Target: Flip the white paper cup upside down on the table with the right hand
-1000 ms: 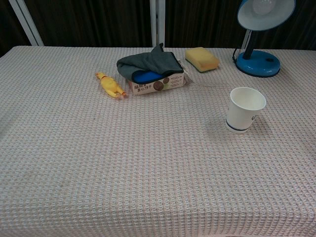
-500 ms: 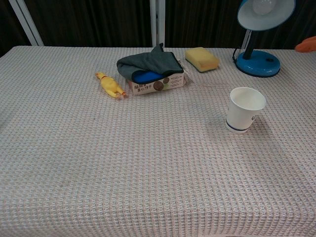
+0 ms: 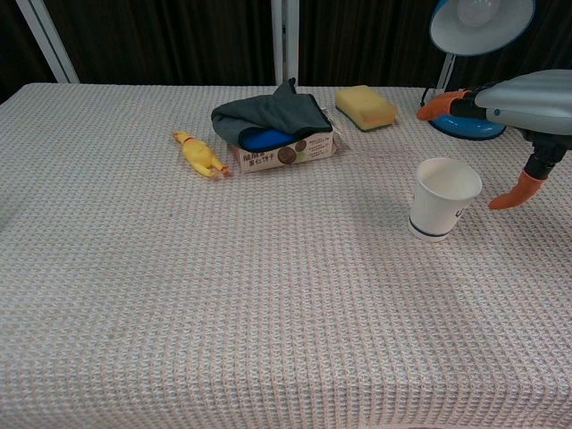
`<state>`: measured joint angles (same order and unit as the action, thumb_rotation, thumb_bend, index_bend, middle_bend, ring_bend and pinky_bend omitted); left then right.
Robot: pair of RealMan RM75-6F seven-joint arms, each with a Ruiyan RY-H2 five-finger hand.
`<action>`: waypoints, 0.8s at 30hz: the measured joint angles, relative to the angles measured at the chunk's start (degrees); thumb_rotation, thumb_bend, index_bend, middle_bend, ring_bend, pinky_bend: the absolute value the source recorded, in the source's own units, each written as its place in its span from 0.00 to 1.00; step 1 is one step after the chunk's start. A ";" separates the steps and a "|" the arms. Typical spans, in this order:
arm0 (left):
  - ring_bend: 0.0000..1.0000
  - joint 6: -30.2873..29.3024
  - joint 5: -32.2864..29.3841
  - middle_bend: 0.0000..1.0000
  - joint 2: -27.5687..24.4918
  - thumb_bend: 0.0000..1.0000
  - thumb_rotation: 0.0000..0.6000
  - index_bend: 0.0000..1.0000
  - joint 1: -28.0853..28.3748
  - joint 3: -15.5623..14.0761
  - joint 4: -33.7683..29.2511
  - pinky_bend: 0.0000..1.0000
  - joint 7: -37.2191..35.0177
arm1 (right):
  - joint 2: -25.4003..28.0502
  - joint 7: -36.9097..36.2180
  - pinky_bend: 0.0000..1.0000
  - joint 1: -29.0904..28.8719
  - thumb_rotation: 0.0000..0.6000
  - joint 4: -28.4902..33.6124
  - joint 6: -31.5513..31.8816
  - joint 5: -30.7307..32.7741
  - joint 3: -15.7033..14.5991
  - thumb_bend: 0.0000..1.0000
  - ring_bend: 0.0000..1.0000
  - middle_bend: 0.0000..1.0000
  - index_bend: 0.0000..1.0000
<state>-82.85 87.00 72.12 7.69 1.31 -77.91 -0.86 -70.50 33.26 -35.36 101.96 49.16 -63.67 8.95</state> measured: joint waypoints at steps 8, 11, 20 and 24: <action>0.00 -0.21 0.05 0.01 -0.38 0.08 1.00 0.04 -0.07 0.00 -0.12 0.09 -0.76 | -1.59 1.23 0.17 -3.00 1.00 -0.74 -1.24 3.02 -1.28 0.06 0.02 0.11 0.05; 0.00 -0.01 -0.20 0.01 -0.32 0.08 1.00 0.04 -0.12 -0.03 0.09 0.09 -0.98 | -2.12 2.18 0.18 -3.81 1.00 -1.10 -0.85 4.18 -2.04 0.08 0.04 0.13 0.09; 0.00 -0.02 -0.30 0.01 -0.21 0.08 1.00 0.04 -0.11 0.08 0.47 0.09 -1.38 | -3.74 3.02 0.28 -5.79 1.00 -2.49 -0.14 5.38 -3.55 0.14 0.14 0.21 0.23; 0.00 0.18 -0.39 0.01 -0.26 0.08 1.00 0.04 -0.11 0.01 0.54 0.09 -1.46 | -4.45 2.52 0.34 -5.91 1.00 -3.38 0.87 3.56 -3.99 0.16 0.22 0.29 0.37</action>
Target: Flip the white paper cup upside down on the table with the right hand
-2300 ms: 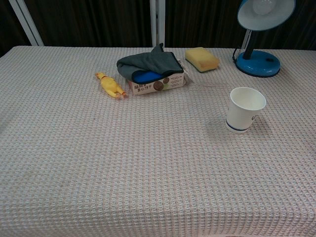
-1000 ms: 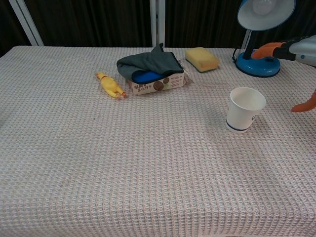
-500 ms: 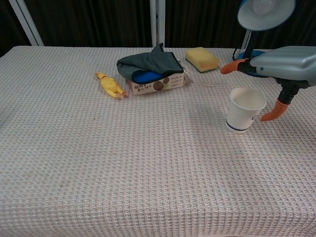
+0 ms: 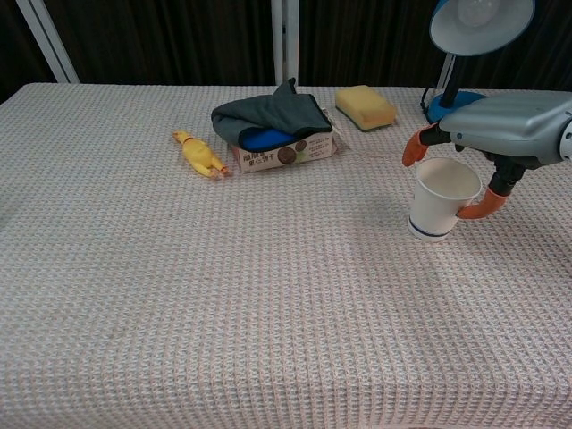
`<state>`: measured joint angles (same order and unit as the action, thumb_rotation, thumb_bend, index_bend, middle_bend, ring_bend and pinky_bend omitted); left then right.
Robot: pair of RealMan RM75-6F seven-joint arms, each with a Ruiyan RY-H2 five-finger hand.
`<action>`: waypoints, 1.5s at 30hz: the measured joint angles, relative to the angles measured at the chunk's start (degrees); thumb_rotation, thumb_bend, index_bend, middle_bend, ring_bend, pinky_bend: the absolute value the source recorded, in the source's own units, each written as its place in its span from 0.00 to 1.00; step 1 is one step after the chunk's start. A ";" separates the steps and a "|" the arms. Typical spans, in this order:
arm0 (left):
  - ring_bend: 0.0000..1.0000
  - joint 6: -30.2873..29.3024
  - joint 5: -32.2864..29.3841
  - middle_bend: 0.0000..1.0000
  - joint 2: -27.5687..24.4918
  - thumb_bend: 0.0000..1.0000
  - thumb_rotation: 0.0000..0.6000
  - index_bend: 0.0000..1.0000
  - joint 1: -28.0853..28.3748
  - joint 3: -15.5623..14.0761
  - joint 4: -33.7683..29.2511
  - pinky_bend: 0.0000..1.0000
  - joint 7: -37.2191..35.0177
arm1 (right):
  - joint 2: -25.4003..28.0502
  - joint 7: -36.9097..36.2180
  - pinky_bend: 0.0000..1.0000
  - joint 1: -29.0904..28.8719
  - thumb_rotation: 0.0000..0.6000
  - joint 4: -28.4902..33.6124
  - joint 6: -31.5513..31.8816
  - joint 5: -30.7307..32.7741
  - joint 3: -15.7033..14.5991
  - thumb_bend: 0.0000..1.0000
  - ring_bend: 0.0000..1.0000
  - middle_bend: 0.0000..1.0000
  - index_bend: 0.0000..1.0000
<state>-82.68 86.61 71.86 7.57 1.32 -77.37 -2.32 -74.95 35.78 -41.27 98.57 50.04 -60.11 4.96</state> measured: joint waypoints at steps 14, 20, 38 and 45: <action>0.00 0.35 -0.11 0.01 0.10 0.08 1.00 0.04 0.06 -0.08 0.06 0.09 -0.06 | -0.05 -10.55 0.52 2.56 1.00 -1.22 4.84 -5.32 -0.13 0.18 0.34 0.42 0.58; 0.00 0.77 -0.31 0.01 0.20 0.08 1.00 0.04 0.09 -0.17 0.38 0.09 -0.29 | -2.27 -32.19 0.51 5.59 1.00 -5.52 7.49 -10.27 0.77 0.17 0.34 0.42 0.58; 0.00 1.32 -0.27 0.01 0.76 0.09 1.00 0.04 0.42 -0.25 1.06 0.09 -0.51 | -14.56 -98.76 0.32 11.70 1.00 -34.80 10.97 -28.14 -3.49 0.13 0.22 0.29 0.44; 0.00 1.21 -0.32 0.01 0.79 0.08 1.00 0.04 0.29 -0.30 1.49 0.09 -1.08 | -14.91 -100.36 0.10 11.75 1.00 -37.17 12.73 -31.24 -5.41 0.02 0.00 0.08 0.03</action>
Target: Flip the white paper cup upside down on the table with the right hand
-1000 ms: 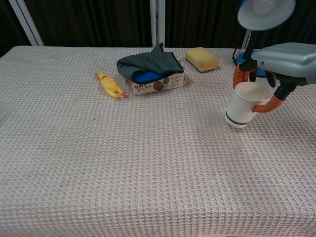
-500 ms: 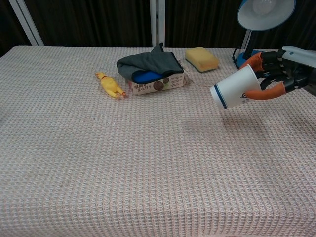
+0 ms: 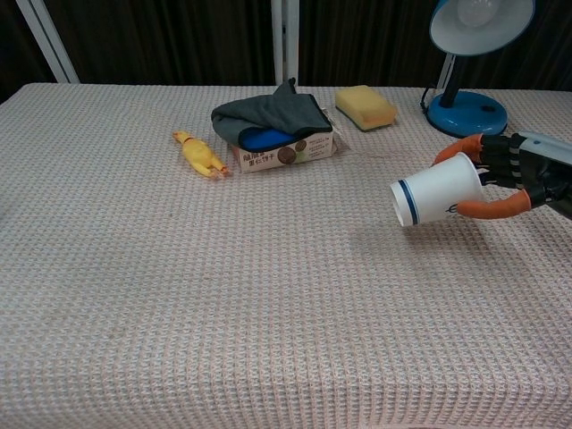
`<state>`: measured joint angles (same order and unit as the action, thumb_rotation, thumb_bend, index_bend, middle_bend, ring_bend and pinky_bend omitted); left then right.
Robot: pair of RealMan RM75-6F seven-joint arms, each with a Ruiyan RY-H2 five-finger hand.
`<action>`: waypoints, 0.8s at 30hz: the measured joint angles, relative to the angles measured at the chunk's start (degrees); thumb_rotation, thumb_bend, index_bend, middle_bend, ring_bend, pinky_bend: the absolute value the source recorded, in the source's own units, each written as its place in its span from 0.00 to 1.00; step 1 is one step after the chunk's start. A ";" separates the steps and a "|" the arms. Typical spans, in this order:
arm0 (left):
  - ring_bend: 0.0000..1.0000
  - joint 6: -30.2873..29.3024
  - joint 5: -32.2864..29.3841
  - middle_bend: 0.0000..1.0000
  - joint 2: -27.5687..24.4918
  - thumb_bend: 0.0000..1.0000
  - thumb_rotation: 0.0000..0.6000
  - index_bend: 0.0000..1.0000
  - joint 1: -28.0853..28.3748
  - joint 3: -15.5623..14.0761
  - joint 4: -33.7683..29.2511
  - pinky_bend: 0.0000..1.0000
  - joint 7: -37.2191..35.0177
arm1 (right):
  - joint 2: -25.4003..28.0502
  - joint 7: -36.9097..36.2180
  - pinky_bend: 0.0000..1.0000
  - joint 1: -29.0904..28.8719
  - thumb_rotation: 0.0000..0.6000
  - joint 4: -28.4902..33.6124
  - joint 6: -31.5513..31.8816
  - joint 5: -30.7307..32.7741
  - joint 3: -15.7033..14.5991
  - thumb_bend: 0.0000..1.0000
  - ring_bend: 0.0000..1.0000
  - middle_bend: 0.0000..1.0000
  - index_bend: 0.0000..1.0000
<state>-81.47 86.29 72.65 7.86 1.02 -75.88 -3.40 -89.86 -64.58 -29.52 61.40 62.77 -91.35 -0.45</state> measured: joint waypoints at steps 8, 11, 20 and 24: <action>0.00 0.23 -0.23 0.01 0.15 0.08 1.00 0.04 0.02 0.04 0.31 0.09 -0.22 | 0.40 1.96 0.00 -0.10 1.00 -1.74 1.90 -1.74 -1.29 0.00 0.00 0.01 0.00; 0.00 0.28 -0.24 0.01 0.13 0.08 1.00 0.04 0.08 0.08 0.29 0.09 -0.14 | 0.97 4.00 0.00 0.18 1.00 -1.38 3.42 -1.88 -1.10 0.00 0.00 0.01 0.00; 0.00 0.85 -0.37 0.01 0.30 0.08 1.00 0.04 0.26 -0.04 0.07 0.09 0.59 | 8.49 25.81 0.00 -1.30 1.00 9.44 1.20 -1.11 -0.25 0.00 0.00 0.00 0.00; 0.00 0.90 -0.70 0.01 0.19 0.08 1.00 0.04 0.18 0.03 -0.24 0.09 0.72 | 12.95 43.11 0.00 -3.42 1.00 19.82 -4.65 3.82 1.15 0.00 0.00 0.01 0.00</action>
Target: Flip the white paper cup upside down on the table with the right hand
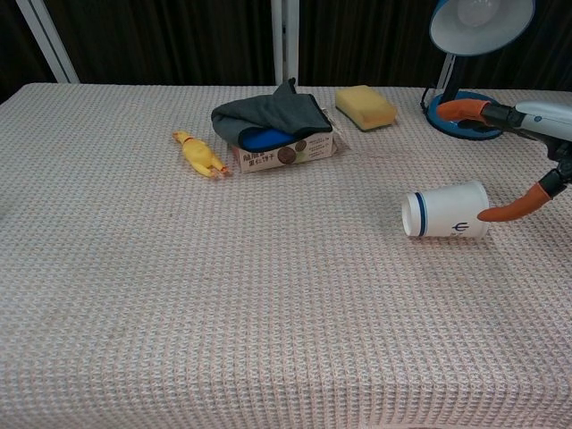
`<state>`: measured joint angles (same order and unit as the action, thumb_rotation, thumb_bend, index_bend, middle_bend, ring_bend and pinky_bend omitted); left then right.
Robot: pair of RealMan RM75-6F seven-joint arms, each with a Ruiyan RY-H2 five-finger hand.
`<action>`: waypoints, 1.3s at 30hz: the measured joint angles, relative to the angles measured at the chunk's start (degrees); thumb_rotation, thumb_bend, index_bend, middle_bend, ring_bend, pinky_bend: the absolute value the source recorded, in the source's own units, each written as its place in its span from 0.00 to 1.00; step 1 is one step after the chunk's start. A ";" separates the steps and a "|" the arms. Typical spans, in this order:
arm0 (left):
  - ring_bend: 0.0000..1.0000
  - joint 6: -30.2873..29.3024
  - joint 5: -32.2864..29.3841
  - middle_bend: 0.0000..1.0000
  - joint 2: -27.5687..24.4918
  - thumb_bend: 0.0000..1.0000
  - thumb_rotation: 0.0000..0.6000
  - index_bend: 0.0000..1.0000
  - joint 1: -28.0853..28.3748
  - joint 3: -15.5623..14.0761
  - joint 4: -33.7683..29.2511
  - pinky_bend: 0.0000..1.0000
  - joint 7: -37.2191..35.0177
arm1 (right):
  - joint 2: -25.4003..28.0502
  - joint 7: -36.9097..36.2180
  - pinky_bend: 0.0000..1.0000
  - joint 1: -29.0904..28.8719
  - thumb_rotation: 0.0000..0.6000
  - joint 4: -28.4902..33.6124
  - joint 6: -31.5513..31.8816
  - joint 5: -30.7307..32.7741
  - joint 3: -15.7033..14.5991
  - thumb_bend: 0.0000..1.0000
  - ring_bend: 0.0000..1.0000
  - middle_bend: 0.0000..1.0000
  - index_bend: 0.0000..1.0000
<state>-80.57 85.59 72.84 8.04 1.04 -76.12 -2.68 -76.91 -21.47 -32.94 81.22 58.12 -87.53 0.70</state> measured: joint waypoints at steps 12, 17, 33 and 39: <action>0.00 0.32 -0.93 0.01 -1.05 0.08 1.00 0.04 -0.54 -0.03 -0.24 0.09 -0.82 | 3.50 51.15 0.00 -10.42 1.00 19.62 -6.35 36.74 2.29 0.00 0.05 0.20 0.05; 0.00 0.35 -0.84 0.01 -1.02 0.09 1.00 0.04 -0.48 0.02 -0.19 0.09 -0.83 | -0.30 61.23 0.00 -15.64 1.00 22.95 -3.39 49.74 2.60 0.00 0.07 0.21 0.08; 0.00 0.74 -0.85 0.01 -1.08 0.08 1.00 0.04 -0.64 -0.17 0.39 0.09 -2.67 | -6.95 68.26 0.02 -20.40 1.00 20.91 1.86 57.51 1.13 0.03 0.14 0.29 0.21; 0.00 0.89 -0.93 0.01 -1.03 0.08 1.00 0.04 -0.67 -0.20 0.59 0.09 -3.04 | -7.89 69.50 0.03 -20.78 1.00 20.20 3.16 58.44 0.75 0.04 0.18 0.34 0.30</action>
<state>-79.68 84.66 71.81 7.37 0.85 -75.53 -5.72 -84.80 48.03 -53.72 101.42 61.28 -29.09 1.45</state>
